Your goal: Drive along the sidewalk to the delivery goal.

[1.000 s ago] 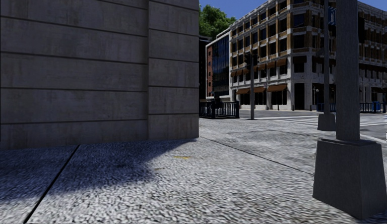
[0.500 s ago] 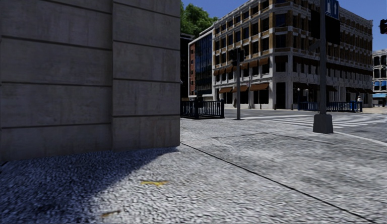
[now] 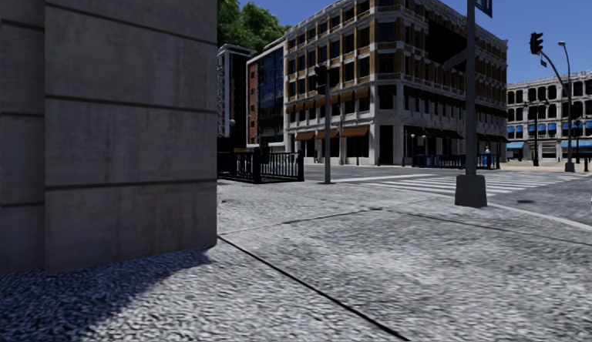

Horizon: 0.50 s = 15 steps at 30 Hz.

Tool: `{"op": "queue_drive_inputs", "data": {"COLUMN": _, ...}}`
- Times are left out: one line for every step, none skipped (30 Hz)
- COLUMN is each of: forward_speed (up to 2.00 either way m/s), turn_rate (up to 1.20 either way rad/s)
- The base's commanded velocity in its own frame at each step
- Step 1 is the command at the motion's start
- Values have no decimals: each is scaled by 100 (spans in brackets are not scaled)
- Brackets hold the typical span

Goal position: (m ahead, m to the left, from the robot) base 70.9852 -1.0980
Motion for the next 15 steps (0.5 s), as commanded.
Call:
{"op": "queue_drive_inputs", "data": {"forward_speed": 191, "turn_rate": -31}}
{"op": "queue_drive_inputs", "data": {"forward_speed": 191, "turn_rate": -31}}
{"op": "queue_drive_inputs", "data": {"forward_speed": 191, "turn_rate": -30}}
{"op": "queue_drive_inputs", "data": {"forward_speed": 191, "turn_rate": -30}}
{"op": "queue_drive_inputs", "data": {"forward_speed": 191, "turn_rate": -14}}
{"op": "queue_drive_inputs", "data": {"forward_speed": 191, "turn_rate": 0}}
{"op": "queue_drive_inputs", "data": {"forward_speed": 191, "turn_rate": 0}}
{"op": "queue_drive_inputs", "data": {"forward_speed": 191, "turn_rate": 0}}
{"op": "queue_drive_inputs", "data": {"forward_speed": 191, "turn_rate": 0}}
{"op": "queue_drive_inputs", "data": {"forward_speed": 191, "turn_rate": 0}}
{"op": "queue_drive_inputs", "data": {"forward_speed": 191, "turn_rate": 0}}
{"op": "queue_drive_inputs", "data": {"forward_speed": 191, "turn_rate": 0}}
{"op": "queue_drive_inputs", "data": {"forward_speed": 191, "turn_rate": 0}}
{"op": "queue_drive_inputs", "data": {"forward_speed": 191, "turn_rate": 0}}
{"op": "queue_drive_inputs", "data": {"forward_speed": 191, "turn_rate": 0}}
